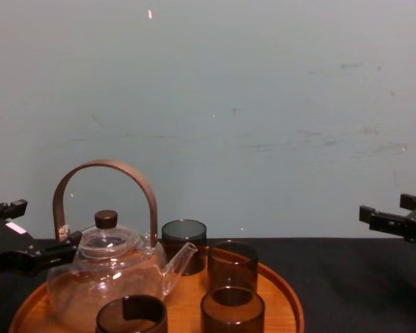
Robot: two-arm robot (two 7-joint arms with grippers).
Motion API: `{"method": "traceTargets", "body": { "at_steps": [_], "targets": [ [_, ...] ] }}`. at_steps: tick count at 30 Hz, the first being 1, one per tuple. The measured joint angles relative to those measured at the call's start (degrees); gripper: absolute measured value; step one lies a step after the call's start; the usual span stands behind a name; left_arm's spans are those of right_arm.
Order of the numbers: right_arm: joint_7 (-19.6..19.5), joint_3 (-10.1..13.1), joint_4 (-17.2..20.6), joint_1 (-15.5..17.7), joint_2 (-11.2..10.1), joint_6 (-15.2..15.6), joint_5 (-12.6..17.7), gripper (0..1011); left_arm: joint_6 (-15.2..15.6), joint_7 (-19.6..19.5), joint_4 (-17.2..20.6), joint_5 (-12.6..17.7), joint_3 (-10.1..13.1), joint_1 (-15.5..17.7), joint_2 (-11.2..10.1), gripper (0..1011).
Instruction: Pick up the glass from the table and place it on the tray.
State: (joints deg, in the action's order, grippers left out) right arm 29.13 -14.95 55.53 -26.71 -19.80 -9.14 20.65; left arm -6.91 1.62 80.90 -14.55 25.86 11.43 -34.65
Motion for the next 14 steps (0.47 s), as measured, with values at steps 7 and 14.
{"method": "traceTargets", "body": {
  "at_steps": [7,14],
  "targets": [
    [0.1,0.0,0.2,0.1,0.0,0.0,0.0,1002,0.0,0.0,0.0,0.0,0.0,0.0,0.0,1002],
    [0.2,-0.1,0.3,0.1,-0.1,0.0,0.0,1002,0.0,0.0,0.0,0.0,0.0,0.0,0.0,1001]
  ]
}}
